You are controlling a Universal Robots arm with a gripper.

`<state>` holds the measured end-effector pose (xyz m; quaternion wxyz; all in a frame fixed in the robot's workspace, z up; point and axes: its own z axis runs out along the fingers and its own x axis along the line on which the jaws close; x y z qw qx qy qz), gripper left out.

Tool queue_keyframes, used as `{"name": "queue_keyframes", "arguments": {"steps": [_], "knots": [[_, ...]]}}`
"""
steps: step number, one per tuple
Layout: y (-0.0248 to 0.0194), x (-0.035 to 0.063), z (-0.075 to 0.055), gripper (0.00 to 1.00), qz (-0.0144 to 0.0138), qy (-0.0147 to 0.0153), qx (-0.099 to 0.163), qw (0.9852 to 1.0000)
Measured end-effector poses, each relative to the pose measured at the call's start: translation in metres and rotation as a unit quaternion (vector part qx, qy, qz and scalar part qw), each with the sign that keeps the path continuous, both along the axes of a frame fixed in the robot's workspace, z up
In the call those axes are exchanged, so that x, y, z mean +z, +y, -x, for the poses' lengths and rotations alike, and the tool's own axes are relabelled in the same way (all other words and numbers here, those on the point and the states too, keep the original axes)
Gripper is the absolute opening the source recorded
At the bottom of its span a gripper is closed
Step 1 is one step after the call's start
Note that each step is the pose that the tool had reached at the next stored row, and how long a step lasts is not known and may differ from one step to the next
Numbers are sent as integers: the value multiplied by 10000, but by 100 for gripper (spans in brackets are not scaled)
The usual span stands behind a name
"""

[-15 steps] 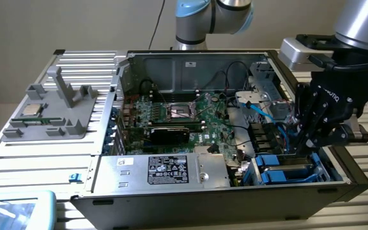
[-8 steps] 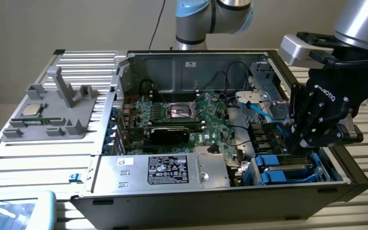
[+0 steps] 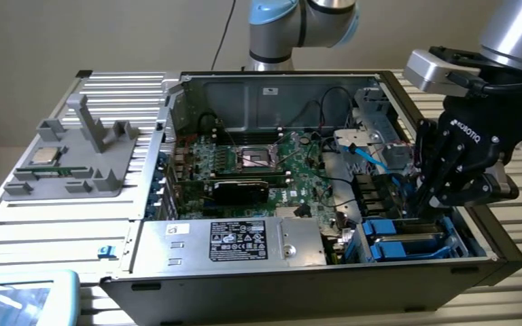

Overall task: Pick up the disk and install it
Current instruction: 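Insert the first disk wire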

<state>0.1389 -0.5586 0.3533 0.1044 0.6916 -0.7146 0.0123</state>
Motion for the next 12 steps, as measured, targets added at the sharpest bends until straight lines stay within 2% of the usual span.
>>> {"name": "queue_keyframes", "arguments": {"steps": [3, 9, 12], "knots": [[26, -25, -18, 17, 0, 84, 0, 10000], [37, -29, -28, 17, 1, 90, 0, 10000], [61, -33, -44, 17, 30, 132, -1, 9999]]}}
